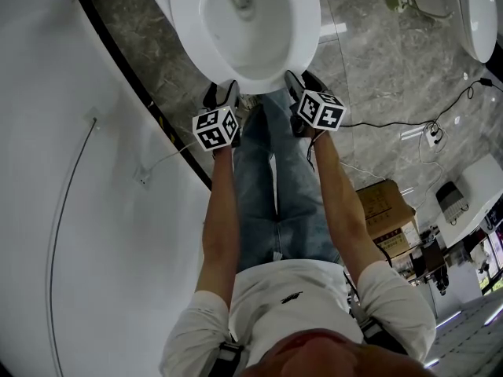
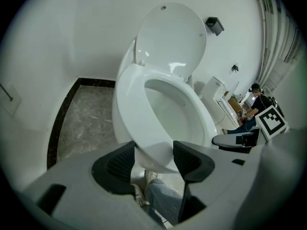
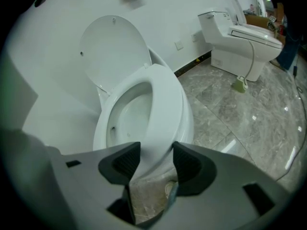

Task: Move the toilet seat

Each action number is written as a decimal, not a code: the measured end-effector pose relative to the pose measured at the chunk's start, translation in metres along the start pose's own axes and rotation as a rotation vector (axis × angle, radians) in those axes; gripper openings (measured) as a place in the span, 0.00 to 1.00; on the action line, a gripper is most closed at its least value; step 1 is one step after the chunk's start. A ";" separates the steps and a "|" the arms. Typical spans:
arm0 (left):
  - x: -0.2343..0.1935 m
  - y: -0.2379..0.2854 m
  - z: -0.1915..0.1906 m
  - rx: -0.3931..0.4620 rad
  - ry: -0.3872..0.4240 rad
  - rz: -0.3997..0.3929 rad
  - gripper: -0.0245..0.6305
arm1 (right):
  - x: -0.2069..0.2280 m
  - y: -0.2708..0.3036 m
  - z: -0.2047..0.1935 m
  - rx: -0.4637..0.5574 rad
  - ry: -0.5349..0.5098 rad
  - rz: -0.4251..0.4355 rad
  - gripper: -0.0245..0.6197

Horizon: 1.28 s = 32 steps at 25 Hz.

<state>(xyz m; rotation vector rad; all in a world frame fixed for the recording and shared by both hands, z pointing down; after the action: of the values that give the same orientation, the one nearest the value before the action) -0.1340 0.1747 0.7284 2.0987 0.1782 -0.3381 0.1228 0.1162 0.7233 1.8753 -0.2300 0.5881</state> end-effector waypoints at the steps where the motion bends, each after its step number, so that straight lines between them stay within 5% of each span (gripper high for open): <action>1: 0.001 -0.002 0.001 0.003 0.000 0.000 0.45 | -0.001 -0.002 0.001 0.001 -0.001 0.002 0.40; 32: 0.016 -0.056 0.035 0.097 0.010 -0.047 0.45 | -0.035 -0.061 0.021 0.079 -0.006 0.058 0.39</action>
<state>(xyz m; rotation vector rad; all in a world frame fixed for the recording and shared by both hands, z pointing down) -0.1391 0.1739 0.6606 2.1953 0.2212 -0.3715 0.1247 0.1161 0.6499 1.9525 -0.2687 0.6395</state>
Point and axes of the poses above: the fingertips, and each gripper's own axes: y forward along the fingers, x to its right, z out of its top, the point moved 8 cm from there along -y, backward along the fingers, and after that the axes turned 9 degrees about y, right-handed, at the moved point
